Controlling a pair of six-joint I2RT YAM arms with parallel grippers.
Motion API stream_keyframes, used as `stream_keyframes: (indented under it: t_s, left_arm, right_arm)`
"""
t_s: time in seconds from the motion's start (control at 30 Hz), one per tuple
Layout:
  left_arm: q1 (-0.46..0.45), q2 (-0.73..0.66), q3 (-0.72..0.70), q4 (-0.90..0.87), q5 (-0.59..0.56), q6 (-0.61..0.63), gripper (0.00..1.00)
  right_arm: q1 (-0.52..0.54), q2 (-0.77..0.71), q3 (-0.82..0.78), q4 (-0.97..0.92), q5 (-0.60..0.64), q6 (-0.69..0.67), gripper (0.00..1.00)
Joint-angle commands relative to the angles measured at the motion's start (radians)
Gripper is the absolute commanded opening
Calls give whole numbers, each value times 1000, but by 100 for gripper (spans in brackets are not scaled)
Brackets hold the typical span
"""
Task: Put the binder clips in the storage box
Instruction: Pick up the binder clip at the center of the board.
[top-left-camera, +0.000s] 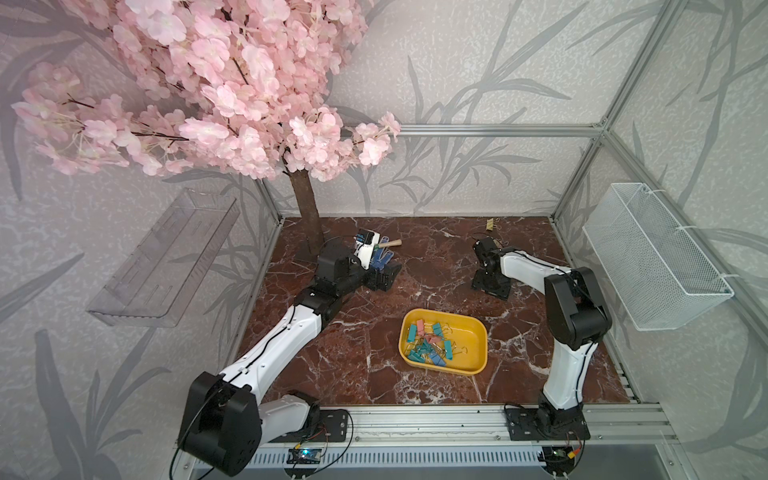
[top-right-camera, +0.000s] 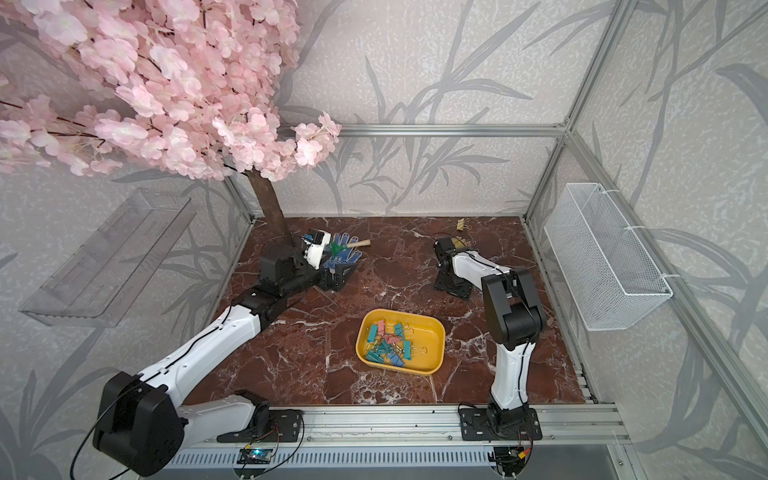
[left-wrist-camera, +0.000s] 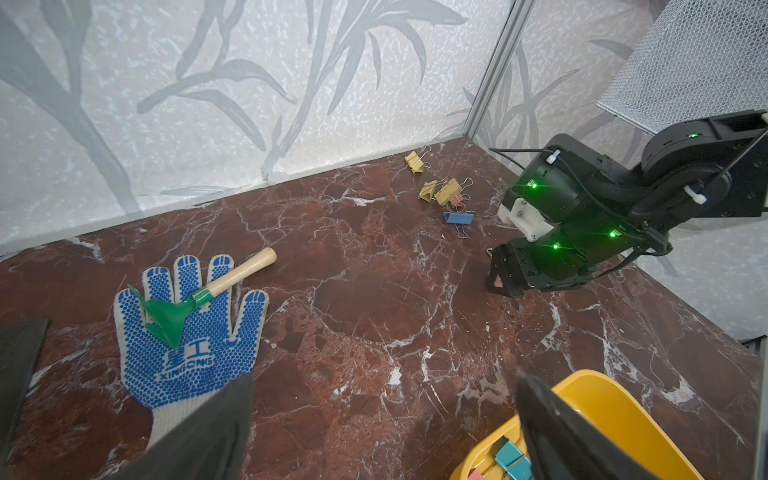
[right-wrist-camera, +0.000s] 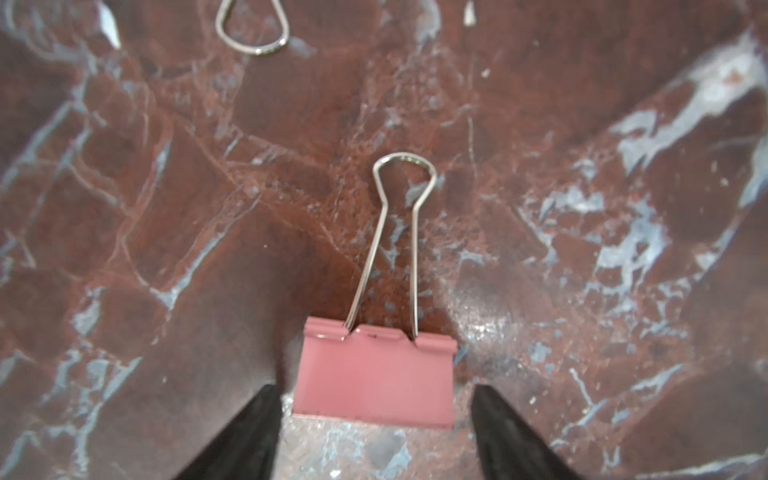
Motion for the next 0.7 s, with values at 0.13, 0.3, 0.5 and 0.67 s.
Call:
stream_keyframes:
  t_s: [0.13,0.3,0.5,0.67]
  left_arm:
    - [-3,-18,-12,30,25,10,100]
    - [-3,-19,-11,30,28,8,100]
    - [-6,-19,-14,32,29,8,100]
    - [-9,-13,-15,35,35,7,100]
  right_arm:
    - [0,0,-21,29,16,22,58]
    - [0,-26,-45,38,17,17,49]
    - [0,-132,-85,27,14,11,48]
    - [39,-325,-150,-4,-10,17,47]
